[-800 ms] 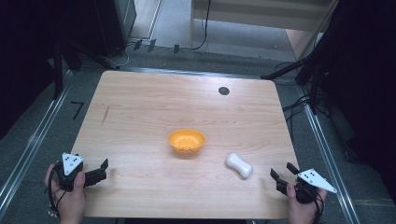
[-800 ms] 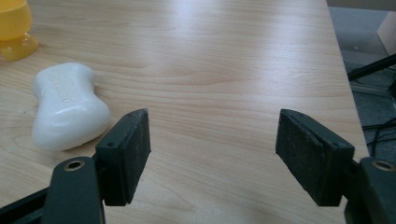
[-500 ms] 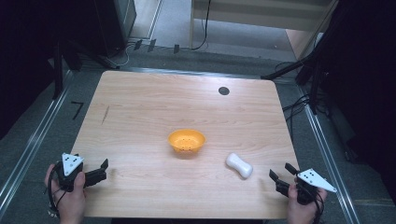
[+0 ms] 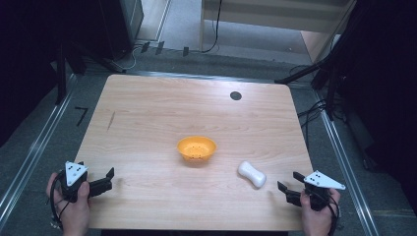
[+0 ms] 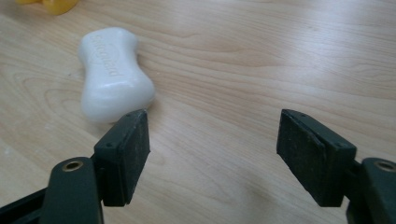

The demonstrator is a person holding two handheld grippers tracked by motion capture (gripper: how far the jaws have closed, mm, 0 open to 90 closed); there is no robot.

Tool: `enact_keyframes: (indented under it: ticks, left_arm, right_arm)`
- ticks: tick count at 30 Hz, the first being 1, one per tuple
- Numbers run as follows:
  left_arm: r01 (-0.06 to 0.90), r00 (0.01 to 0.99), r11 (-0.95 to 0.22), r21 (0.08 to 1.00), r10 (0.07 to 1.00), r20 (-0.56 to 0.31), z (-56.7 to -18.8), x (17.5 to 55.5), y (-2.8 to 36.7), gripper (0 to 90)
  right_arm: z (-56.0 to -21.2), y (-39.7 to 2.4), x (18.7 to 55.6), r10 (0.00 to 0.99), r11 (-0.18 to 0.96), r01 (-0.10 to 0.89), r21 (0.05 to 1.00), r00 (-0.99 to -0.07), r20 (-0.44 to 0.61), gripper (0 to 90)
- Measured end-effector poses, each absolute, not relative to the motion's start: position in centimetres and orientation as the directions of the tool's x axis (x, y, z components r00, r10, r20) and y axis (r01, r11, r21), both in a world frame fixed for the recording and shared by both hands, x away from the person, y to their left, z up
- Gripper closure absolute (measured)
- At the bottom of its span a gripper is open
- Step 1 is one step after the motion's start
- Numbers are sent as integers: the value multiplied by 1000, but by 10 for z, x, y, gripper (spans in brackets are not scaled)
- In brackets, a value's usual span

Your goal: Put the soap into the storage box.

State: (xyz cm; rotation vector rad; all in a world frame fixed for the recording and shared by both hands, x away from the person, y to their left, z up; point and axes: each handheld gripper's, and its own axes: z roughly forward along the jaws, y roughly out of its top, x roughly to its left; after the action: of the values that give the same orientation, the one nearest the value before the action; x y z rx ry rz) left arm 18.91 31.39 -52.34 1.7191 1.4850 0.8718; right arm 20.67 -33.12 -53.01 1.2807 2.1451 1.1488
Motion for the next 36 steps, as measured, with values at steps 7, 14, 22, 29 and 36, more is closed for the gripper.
enact_keyframes:
  ticks: [7,14,22,29,36]
  left_arm:
    - [521,144,-132,843,987,65,-523,190,310,0]
    - [514,161,-121,849,986,43,-523,190,313,0]
    - [507,151,-122,854,987,51,-523,189,312,0]
    - [513,166,-127,849,985,47,-523,190,313,0]
    - [520,165,-129,845,985,48,-523,190,312,0]
  right_arm:
    - [-523,-331,211,849,286,578,764,-522,78,254]
    - [-521,-322,217,828,360,620,697,-557,68,252]
    - [-505,-313,225,808,443,643,624,-588,32,252]
    - [-499,-302,233,793,485,648,586,-609,16,246]
    - [-495,-284,243,776,539,671,509,-630,9,189]
